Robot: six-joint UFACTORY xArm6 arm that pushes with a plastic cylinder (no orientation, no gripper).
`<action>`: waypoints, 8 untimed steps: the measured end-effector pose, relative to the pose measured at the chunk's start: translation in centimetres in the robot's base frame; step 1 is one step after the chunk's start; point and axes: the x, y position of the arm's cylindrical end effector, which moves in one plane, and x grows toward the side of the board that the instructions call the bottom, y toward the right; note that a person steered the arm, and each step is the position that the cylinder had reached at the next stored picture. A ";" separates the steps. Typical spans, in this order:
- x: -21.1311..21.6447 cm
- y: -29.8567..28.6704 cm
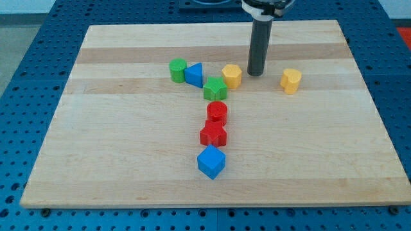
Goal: Push the yellow heart closer to the yellow hexagon
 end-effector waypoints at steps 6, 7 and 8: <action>7.0 7.6; 4.0 5.6; 1.0 3.8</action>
